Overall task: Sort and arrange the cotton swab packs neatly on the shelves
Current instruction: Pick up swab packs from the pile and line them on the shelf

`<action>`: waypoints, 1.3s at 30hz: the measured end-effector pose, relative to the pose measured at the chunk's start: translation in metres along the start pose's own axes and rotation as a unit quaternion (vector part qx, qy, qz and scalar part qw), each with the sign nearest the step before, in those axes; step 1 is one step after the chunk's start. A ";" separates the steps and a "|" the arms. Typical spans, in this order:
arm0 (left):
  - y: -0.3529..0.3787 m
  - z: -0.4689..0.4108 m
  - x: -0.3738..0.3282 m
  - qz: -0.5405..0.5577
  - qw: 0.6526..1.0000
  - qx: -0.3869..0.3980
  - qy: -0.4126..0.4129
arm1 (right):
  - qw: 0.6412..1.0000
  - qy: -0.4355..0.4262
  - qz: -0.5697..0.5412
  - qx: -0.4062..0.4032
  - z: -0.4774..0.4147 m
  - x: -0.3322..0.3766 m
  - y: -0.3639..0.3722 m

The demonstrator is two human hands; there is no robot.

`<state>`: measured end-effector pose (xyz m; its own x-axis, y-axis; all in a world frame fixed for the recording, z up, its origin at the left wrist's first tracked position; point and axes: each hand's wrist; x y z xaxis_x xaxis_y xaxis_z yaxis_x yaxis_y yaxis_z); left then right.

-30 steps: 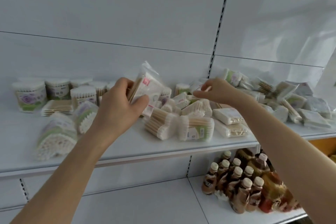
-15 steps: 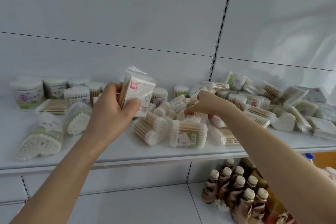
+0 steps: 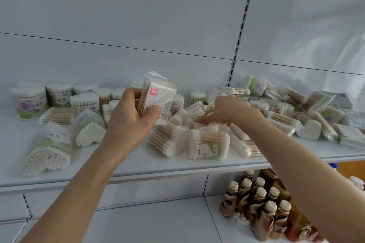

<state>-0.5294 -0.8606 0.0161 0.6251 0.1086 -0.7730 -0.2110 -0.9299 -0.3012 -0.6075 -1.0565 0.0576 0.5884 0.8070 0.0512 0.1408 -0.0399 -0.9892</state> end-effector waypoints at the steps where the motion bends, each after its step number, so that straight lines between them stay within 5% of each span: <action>1: 0.000 -0.001 0.000 0.003 1.000 0.007 -0.001 | 1.000 0.003 -0.029 0.009 0.002 0.000 -0.001; 6: 0.001 -0.006 0.001 0.043 0.999 0.031 -0.009 | 0.976 -0.009 -0.218 0.014 0.007 0.001 0.002; 10: 0.001 -0.009 0.001 0.088 0.995 0.033 -0.025 | 0.961 -0.012 -0.270 -0.066 0.006 -0.015 -0.002; 15: 0.008 -0.019 -0.002 0.230 0.967 0.023 -0.111 | 0.849 -0.072 -0.457 -0.255 0.004 -0.028 -0.025; 18: 0.016 -0.026 -0.015 0.350 0.919 0.081 -0.163 | 0.797 -0.144 -0.523 -0.264 0.009 -0.004 -0.024; 21: 0.024 -0.031 -0.021 0.328 0.927 0.085 -0.158 | 0.793 -0.206 -0.535 -0.207 0.009 0.021 -0.017; 23: 0.022 -0.036 -0.015 0.286 0.946 0.041 -0.147 | 0.803 -0.168 -0.545 -0.173 -0.003 0.021 -0.014; 26: 0.012 -0.038 -0.004 0.262 0.955 0.003 -0.142 | 0.937 -0.045 -0.319 -0.132 -0.034 0.007 -0.003; 29: 0.006 -0.036 0.003 0.252 0.958 -0.011 -0.135 | 0.986 0.003 -0.167 -0.024 -0.055 0.011 0.018; 32: 0.003 -0.035 0.007 0.228 0.965 -0.020 -0.123 | 0.979 0.006 -0.205 -0.022 -0.066 0.017 0.032; 35: -0.001 -0.035 0.009 0.210 0.970 -0.034 -0.120 | 0.959 0.014 -0.258 -0.115 -0.070 0.009 0.020; 39: -0.004 -0.032 0.006 0.211 0.970 -0.047 -0.110 | 0.858 -0.035 -0.457 -0.232 -0.055 0.000 -0.019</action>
<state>-0.5006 -0.8670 0.0306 0.3197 -0.2265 -0.9200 -0.3372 -0.9346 0.1129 -0.5668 -1.0879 0.0842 0.0159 0.6584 0.7525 0.8297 0.4113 -0.3774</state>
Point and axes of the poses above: each hand's wrist, its own z-axis away from the middle knuckle, its own y-axis out of the palm, x = y × z, and after that the axes turned 5 degrees about -z, right-handed
